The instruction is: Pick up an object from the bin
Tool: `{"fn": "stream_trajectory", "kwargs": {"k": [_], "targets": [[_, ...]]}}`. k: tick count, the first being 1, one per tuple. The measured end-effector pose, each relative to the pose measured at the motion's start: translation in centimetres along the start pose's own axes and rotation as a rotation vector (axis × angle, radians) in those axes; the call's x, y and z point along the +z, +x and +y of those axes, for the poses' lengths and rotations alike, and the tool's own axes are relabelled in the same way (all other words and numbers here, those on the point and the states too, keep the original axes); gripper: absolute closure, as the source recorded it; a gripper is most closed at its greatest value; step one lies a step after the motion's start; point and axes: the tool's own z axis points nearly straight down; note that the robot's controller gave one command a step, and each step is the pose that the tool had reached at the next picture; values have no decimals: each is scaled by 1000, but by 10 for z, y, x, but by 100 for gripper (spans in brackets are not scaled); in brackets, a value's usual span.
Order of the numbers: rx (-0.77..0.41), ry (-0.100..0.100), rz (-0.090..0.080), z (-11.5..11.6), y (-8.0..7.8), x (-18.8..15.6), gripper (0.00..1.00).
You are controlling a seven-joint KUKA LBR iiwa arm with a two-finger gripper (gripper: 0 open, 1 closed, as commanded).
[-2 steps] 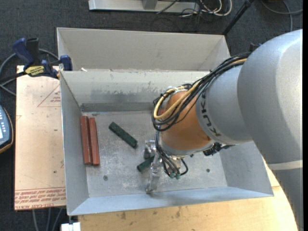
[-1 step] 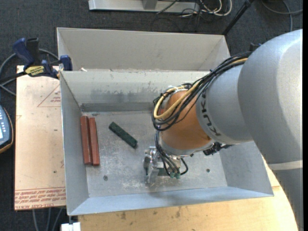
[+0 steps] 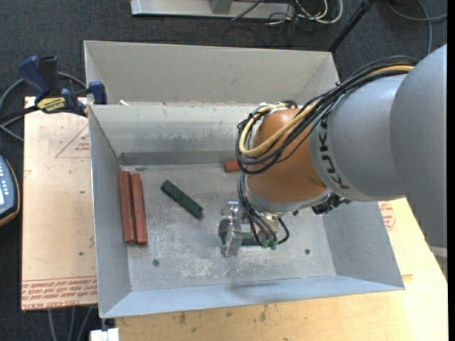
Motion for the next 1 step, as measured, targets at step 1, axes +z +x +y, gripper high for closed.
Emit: {"fn": "stream_trajectory", "kwargs": {"k": [1], "targets": [[-1,1,5,0,-1,-6,100]]}}
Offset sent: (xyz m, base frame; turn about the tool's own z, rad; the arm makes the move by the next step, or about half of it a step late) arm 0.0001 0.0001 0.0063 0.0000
